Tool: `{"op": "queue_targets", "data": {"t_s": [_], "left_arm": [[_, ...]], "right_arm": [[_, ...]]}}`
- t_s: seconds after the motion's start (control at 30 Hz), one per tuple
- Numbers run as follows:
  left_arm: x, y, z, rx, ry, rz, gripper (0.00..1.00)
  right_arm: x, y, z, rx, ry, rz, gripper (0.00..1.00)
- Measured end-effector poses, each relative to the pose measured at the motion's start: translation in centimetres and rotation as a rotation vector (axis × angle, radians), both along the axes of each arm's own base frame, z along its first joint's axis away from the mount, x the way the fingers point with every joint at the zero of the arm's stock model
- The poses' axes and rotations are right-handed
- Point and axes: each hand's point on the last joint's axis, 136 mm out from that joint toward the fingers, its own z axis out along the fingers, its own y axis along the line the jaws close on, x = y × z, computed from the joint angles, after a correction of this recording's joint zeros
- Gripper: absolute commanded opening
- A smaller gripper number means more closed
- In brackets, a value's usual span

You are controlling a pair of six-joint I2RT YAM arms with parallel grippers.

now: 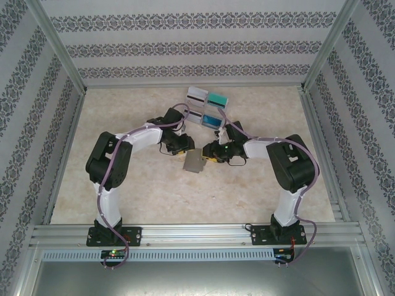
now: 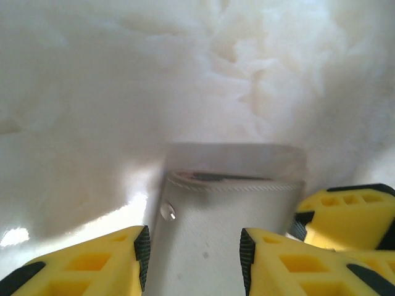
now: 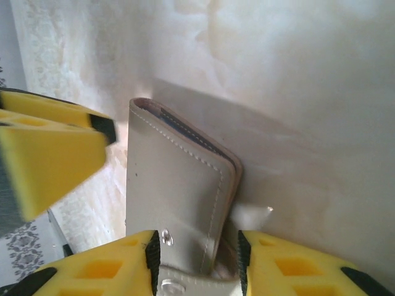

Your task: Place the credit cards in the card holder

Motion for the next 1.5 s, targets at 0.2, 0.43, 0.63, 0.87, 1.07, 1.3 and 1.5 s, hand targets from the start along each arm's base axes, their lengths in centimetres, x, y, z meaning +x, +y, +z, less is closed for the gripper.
{"op": "queue_targets", "data": {"t_s": [0.2,0.43,0.63,0.87,1.07,1.3,1.5], "left_arm": [[-0.7,-0.1,3.8,0.018,-0.120,-0.087,0.43],[-3.2,1.7,0.1,0.149,-0.049,-0.128,0.43],[-3.9,1.7,-1.9,0.155,0.006,-0.142,0.46],[-4.1,1.1,-2.8,0.123,0.025,-0.154,0.45],[-3.9,0.4,-2.9,0.085,0.027,-0.154,0.36],[-3.8,0.2,-2.8,0.075,0.021,-0.156,0.35],[-3.7,0.2,-2.8,0.074,0.020,-0.153,0.35]], "right_arm": [[-0.2,-1.3,1.7,-0.057,-0.064,0.021,0.38],[-1.9,-1.1,0.9,-0.081,-0.038,0.070,0.35],[-3.0,0.4,-0.8,-0.070,0.003,0.108,0.36],[-2.5,1.2,-1.2,-0.048,0.000,0.111,0.34],[-1.7,1.6,-0.5,-0.034,-0.021,0.114,0.31],[-1.4,1.8,-0.8,-0.035,-0.015,0.116,0.33],[-0.9,2.0,-1.2,-0.037,-0.006,0.117,0.34]]}}
